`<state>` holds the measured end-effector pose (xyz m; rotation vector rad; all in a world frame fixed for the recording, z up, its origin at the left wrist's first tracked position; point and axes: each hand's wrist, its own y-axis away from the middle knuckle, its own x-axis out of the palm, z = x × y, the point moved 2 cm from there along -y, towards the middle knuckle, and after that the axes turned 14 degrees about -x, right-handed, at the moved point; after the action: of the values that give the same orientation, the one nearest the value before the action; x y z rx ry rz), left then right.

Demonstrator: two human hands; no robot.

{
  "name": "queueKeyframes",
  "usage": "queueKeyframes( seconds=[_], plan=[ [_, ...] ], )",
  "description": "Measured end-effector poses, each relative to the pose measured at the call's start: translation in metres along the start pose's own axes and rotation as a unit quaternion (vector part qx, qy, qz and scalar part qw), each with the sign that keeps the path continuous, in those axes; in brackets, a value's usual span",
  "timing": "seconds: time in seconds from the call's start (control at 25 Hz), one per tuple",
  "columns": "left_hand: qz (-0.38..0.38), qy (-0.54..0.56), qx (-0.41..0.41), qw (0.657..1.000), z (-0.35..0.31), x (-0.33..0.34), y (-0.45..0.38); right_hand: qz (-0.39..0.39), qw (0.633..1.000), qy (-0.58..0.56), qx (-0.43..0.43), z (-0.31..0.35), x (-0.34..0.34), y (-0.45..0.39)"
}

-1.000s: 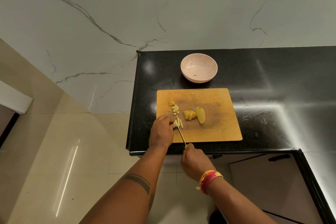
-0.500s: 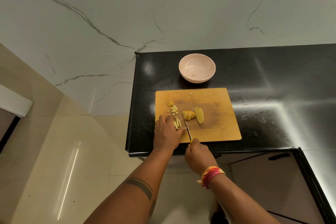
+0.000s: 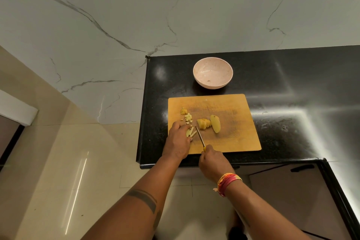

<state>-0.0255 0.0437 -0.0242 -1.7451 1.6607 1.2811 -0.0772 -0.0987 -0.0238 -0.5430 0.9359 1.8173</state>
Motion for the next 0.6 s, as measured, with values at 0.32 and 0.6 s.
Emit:
queueKeyframes(
  seconds=[0.32,0.6],
  plan=[
    [0.006,0.03,-0.006,1.0,0.001,0.002,0.0,0.004,0.999,0.029,-0.013,-0.006,-0.006,-0.005],
    [0.014,0.001,0.025,1.0,0.001,-0.001,-0.01,0.041,0.998,0.048,-0.027,-0.014,-0.012,-0.001]
  ],
)
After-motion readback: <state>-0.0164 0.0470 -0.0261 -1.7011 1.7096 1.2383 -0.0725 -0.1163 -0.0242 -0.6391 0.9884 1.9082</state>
